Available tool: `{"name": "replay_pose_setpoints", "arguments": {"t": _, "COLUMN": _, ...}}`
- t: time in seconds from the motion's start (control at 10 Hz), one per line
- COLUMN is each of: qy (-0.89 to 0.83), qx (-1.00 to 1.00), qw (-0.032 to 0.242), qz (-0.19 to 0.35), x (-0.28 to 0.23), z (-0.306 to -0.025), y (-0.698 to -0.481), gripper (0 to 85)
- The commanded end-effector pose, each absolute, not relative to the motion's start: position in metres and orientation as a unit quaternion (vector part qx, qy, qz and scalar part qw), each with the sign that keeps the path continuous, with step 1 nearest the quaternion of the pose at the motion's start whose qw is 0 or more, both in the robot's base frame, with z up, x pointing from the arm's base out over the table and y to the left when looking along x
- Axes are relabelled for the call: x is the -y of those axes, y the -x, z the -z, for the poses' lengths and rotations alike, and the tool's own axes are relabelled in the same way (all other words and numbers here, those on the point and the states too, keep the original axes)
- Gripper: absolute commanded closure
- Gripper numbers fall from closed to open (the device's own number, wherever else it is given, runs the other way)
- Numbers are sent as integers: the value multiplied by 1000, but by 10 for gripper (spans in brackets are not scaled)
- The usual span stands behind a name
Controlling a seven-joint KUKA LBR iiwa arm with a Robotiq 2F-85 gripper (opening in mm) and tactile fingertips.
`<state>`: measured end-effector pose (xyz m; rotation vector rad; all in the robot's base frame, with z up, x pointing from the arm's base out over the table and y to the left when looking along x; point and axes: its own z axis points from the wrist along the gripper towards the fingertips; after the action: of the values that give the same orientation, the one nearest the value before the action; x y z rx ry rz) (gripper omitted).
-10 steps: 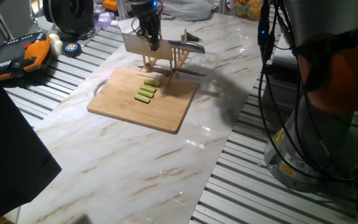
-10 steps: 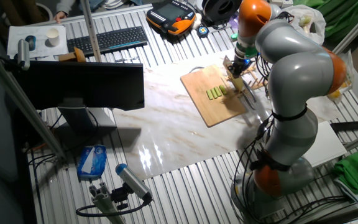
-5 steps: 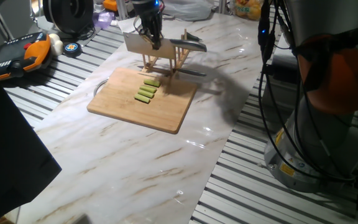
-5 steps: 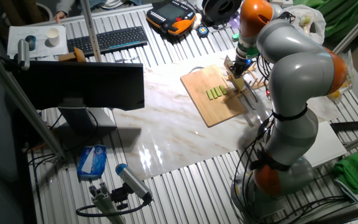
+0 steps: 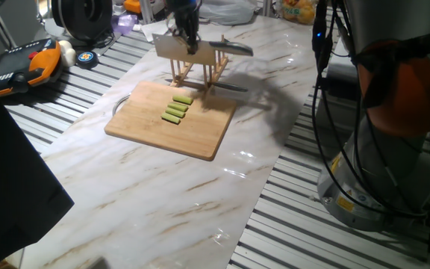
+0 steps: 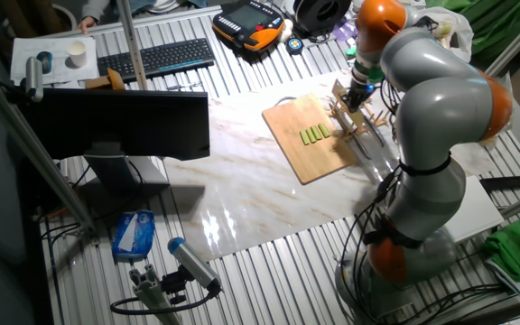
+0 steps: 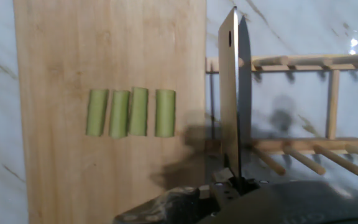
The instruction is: Cut the cucumber into segments
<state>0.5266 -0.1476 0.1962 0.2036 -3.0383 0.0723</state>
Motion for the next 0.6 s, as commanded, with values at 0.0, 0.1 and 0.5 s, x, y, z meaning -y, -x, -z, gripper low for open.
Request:
{"name": "replay_pose_setpoints", "arguments": {"t": 0.0, "qy": -68, "qx": 996, "qw": 47, "qz": -24, "x": 155, "z": -193, "y": -523, "gripper": 843}}
{"name": "replay_pose_setpoints", "arguments": {"t": 0.1, "qy": -71, "qx": 996, "qw": 45, "qz": -20, "x": 165, "z": -184, "y": -518, "gripper": 843}}
{"name": "replay_pose_setpoints", "arguments": {"t": 0.5, "qy": -73, "qx": 996, "qw": 48, "qz": -15, "x": 179, "z": -181, "y": -513, "gripper": 843}}
